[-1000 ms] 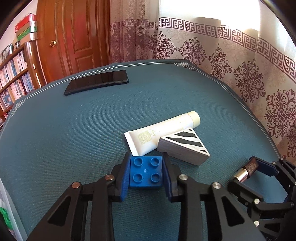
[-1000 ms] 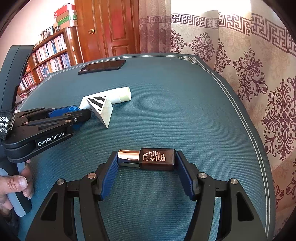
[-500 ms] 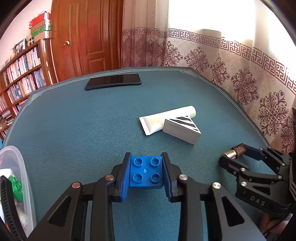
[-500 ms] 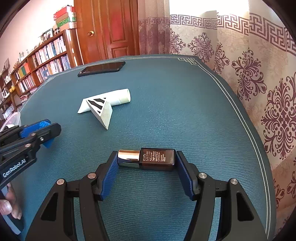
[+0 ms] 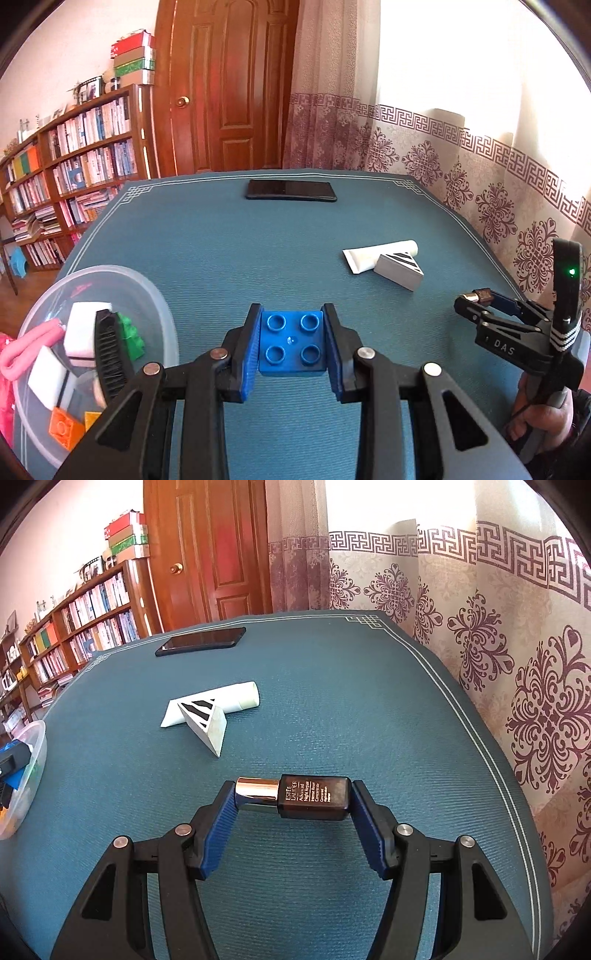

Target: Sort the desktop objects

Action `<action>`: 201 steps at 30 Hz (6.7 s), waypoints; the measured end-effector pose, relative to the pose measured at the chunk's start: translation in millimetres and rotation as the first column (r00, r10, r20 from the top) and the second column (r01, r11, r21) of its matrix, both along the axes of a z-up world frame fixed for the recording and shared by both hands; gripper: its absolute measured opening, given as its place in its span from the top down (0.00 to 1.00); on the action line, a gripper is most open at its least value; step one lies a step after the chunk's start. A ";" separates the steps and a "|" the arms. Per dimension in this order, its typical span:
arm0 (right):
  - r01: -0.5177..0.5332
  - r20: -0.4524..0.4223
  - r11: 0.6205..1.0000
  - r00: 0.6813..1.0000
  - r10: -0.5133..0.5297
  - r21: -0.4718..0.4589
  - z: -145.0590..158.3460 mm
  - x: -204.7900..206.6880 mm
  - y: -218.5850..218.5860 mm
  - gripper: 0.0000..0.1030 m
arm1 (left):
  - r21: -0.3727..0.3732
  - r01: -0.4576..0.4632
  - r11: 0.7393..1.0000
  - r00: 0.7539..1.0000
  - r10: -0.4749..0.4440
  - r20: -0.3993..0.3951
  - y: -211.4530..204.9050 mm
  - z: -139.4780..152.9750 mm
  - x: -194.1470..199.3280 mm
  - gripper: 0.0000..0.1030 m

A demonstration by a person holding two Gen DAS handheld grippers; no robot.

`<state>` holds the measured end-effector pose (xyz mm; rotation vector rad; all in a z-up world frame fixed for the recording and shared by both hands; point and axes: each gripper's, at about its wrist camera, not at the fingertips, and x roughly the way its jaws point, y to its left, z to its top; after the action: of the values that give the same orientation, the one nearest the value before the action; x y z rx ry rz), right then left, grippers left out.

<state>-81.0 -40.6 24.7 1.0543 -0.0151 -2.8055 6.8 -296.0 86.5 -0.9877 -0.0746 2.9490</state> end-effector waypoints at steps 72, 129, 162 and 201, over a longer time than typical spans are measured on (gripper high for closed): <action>-0.534 -0.056 0.844 0.845 0.532 -0.049 39.3 79.3 -298.7 0.35 | -0.001 -0.335 0.942 0.942 0.335 -0.019 -200.0 -10.3 65.3 0.07; -0.455 -0.068 0.877 0.890 0.450 -0.154 22.7 80.6 -231.0 0.32 | -0.099 -0.342 0.935 0.940 0.340 -0.034 -158.6 -2.3 64.4 0.01; -0.412 0.110 0.909 0.908 0.404 0.065 -17.9 48.8 -217.7 0.79 | -0.053 -0.285 0.957 0.958 0.285 0.003 -134.2 -6.2 55.5 0.01; -0.503 -0.027 0.829 0.858 0.512 -0.244 30.8 60.9 -260.2 0.48 | -0.048 -0.409 0.911 0.912 0.408 -0.037 -185.5 2.0 76.8 0.01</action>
<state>-20.1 -300.8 55.5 0.8933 -0.0703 -2.2327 83.6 -481.6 88.5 -1.0534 -0.2290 3.3581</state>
